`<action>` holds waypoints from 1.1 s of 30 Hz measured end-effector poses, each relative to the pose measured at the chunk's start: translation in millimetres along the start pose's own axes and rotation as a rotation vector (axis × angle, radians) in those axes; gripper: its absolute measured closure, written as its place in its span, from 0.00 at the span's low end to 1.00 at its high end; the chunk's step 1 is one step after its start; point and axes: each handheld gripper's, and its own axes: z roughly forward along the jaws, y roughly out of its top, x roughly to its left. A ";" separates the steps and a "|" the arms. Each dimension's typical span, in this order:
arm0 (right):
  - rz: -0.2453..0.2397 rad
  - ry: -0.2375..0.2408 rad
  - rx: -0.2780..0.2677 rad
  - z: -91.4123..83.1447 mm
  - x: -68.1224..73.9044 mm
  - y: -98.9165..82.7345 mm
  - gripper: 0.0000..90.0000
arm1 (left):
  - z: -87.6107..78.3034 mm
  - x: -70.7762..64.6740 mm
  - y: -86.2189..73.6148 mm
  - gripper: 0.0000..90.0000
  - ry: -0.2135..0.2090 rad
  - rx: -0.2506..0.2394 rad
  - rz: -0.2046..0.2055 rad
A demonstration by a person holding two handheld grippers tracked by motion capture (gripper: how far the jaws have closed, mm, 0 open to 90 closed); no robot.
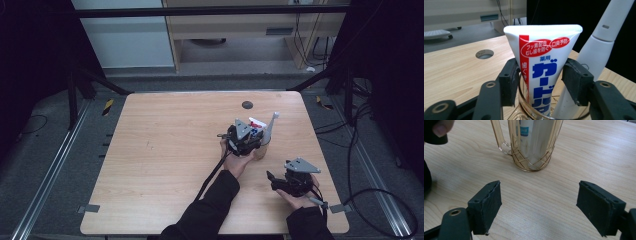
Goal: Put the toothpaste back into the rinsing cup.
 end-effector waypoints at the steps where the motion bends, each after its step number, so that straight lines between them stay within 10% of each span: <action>1: 0.000 0.001 0.001 0.0 -0.1 0.0 0.22 | -2.2 0.0 0.4 0.51 0.000 0.002 0.008; 16: -0.002 -0.012 0.002 -0.3 -0.9 -0.4 0.21 | -68.2 8.0 22.5 0.49 -0.021 -0.067 0.087; 33: 0.009 -0.030 0.012 -0.1 -2.6 -2.1 0.20 | -155.3 79.6 0.0 0.40 0.081 0.092 0.095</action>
